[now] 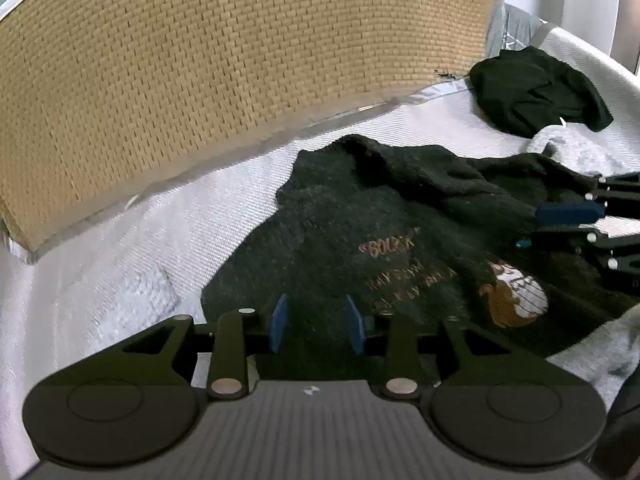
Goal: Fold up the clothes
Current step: 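Open the right gripper and release the sleeve onto the sweater, then grasp the black sweater edge with both grippers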
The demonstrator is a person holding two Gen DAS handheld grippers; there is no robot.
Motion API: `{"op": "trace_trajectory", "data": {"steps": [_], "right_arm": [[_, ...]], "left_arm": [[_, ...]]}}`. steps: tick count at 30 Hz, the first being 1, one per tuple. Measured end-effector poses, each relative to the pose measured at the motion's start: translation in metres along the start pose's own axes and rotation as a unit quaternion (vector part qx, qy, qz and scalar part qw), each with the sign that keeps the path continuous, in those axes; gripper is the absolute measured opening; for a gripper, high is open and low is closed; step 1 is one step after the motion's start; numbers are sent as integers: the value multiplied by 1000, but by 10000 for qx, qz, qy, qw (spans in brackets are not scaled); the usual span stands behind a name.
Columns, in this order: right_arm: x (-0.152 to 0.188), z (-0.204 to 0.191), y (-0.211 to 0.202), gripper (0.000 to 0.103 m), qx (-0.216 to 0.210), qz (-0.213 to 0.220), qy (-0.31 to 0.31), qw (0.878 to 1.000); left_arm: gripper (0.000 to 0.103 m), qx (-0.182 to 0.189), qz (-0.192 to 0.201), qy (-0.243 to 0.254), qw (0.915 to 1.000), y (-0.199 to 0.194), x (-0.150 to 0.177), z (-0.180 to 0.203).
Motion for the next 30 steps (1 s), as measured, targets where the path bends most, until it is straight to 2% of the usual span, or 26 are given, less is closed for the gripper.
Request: {"op": "trace_trajectory", "data": {"steps": [3,7,9,14,19,22,30], "right_arm": [[-5,3,16,25,104,-8,-99,9999],[-15,6,40,26,289,9,-168,9994],[-18,8,50,34,330,18,-208,9992],[-29,13,76,44,622,108,-333,9975],[-34,18,103,44,763,91,-390,9963],[-34,21,118,44,858,77,-472,9952],[-31,19,145,52,716,91,-665,9952]], "left_arm": [[45,-57,4,128,9999,5,-8,-3],[45,-147,-41,276,9995,20,-18,-11],[45,-192,-66,348,9992,27,-23,-15],[46,-221,-83,462,9987,48,-35,-23],[47,-175,-194,628,9977,71,-45,-24],[52,-212,-224,774,9965,86,-53,-22],[52,-125,-381,773,9962,130,-60,-29]]}}
Point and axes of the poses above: each gripper's, at about its wrist camera, not at the fingertips, and y roughly the way its jaws point, z to its right, x to its underside, the point moved 10 cm from there along y, roughly the way its jaws point, and after that the axes turned 14 degrees about x, right-handed, at the moved point
